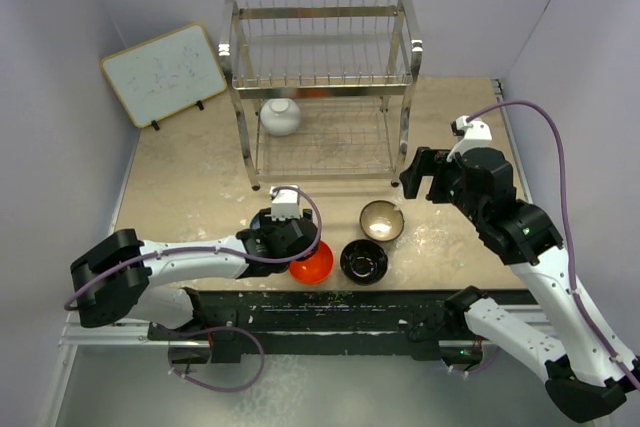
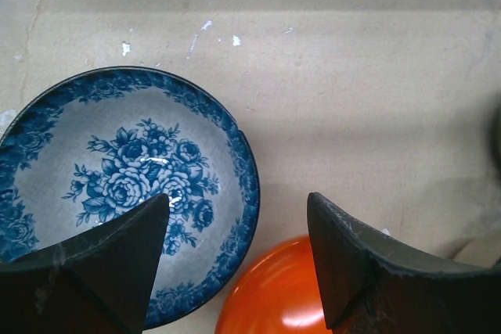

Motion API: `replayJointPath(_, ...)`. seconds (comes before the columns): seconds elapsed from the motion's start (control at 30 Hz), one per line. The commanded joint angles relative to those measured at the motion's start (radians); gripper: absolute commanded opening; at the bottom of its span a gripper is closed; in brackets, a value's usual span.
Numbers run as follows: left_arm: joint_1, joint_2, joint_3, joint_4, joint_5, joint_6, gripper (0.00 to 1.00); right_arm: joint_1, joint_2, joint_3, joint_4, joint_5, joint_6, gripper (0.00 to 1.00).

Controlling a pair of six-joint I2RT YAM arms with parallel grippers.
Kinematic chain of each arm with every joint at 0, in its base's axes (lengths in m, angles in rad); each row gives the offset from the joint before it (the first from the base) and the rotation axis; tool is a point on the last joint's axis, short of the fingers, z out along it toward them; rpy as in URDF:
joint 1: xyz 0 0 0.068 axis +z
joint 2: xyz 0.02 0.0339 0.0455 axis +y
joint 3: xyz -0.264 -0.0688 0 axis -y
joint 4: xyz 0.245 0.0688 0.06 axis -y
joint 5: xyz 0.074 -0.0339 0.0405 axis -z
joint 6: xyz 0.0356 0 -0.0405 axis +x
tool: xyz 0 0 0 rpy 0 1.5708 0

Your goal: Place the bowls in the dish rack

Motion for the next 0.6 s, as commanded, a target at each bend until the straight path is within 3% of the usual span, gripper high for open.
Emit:
replayJointPath(0.0, -0.005, 0.021, 0.028, -0.004, -0.107, -0.056, 0.73, -0.005, -0.008, -0.009, 0.042, 0.003, 0.003, 0.97)
replayJointPath(0.17, -0.004, 0.049, 0.039, 0.033, -0.129, -0.018, 0.60, -0.006, -0.005, 0.002, 0.043, 0.000, 0.005, 0.96)
replayJointPath(0.57, 0.048, 0.149, 0.070, 0.115, -0.081, 0.043, 0.51, -0.006, -0.021, 0.008, 0.026, 0.019, -0.001, 0.96)
